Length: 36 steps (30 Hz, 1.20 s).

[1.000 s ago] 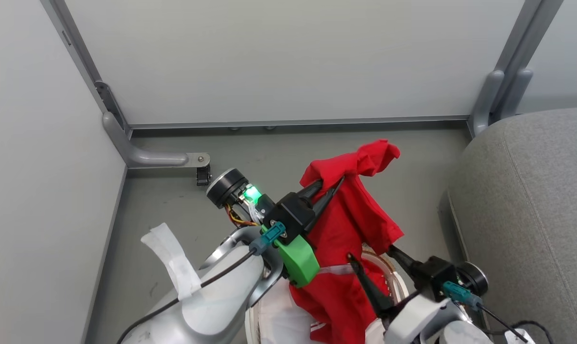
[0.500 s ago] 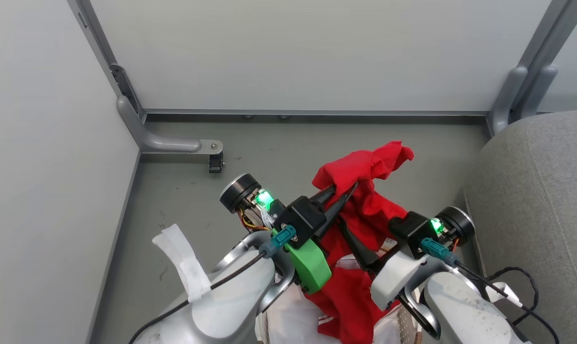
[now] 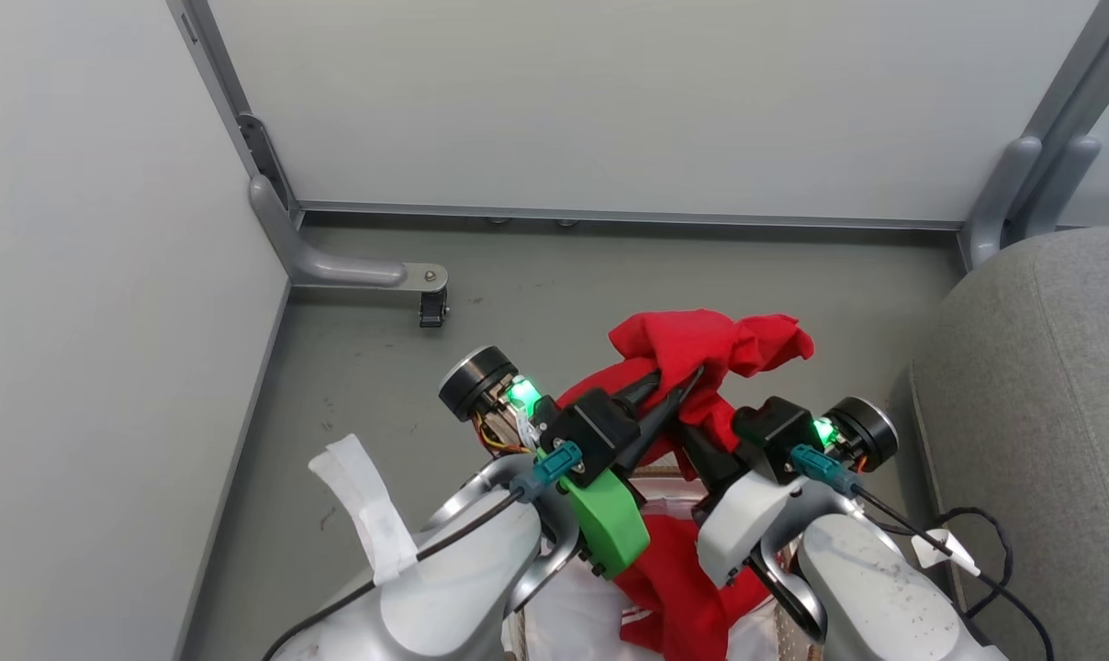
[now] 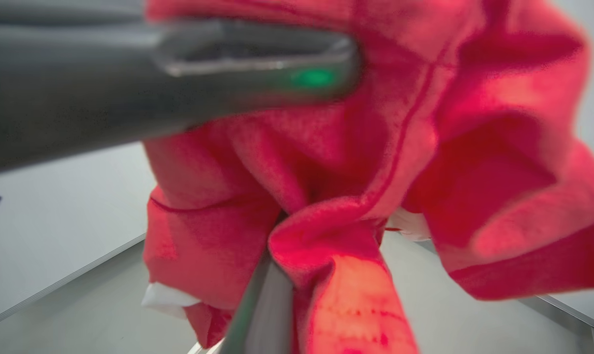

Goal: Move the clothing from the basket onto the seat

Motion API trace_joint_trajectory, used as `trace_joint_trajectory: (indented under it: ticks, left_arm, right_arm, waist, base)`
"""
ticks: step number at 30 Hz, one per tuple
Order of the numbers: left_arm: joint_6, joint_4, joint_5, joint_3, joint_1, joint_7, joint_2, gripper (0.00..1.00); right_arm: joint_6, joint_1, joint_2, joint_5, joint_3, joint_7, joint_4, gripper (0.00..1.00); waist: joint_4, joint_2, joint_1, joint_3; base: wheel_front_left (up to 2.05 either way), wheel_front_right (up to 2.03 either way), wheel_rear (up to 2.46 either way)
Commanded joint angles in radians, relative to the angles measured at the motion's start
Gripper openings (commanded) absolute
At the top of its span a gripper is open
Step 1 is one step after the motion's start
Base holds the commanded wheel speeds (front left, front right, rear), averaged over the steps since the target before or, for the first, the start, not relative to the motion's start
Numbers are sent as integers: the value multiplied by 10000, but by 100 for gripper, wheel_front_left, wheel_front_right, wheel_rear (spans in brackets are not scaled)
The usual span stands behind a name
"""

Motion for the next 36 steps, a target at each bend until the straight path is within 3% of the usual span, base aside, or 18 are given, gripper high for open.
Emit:
trace_joint_trajectory:
  ticks: [1,2,3,10,19,23,29,36]
  left_arm:
    - [-20,-19,-27,58,-8,-4,-18,10]
    - [-20,-34,7,103,45,-2,-20,45]
    - [-16,-33,47,142,97,-2,-21,100]
    - [9,226,263,459,428,-2,-4,100]
    - [2,281,558,1038,956,-1,100,100]
    - [-9,329,634,1123,1045,-1,69,100]
    - [-16,302,675,854,649,-1,65,100]
    - [-19,209,618,411,-134,1,586,100]
  right_arm:
    - [-10,70,0,50,-68,-16,-72,0]
    - [-10,131,0,60,-116,-16,-141,0]
    - [-10,173,0,52,-166,-16,-184,0]
    - [-8,995,-150,278,-888,-16,-954,0]
    - [-10,1572,-733,476,-1294,-17,-1478,0]
    - [-10,1624,-922,603,-2094,-16,-1653,0]
    - [-10,671,-1559,433,-3236,-16,-1284,0]
    - [-10,-1983,-2436,305,-5145,-17,352,0]
  waist:
    - [-42,43,1,-18]
    - [-88,43,1,-16]
    - [-143,43,1,-25]
    - [-1196,43,1,1]
    - [-3986,43,1,447]
    - [-4788,43,1,801]
    - [-5102,43,1,1796]
    - [-4545,43,1,3606]
  base:
    - [0,0,0]
    - [0,0,0]
    - [0,0,0]
    - [0,0,0]
    - [0,0,0]
    - [0,0,0]
    - [0,0,0]
    - [0,0,0]
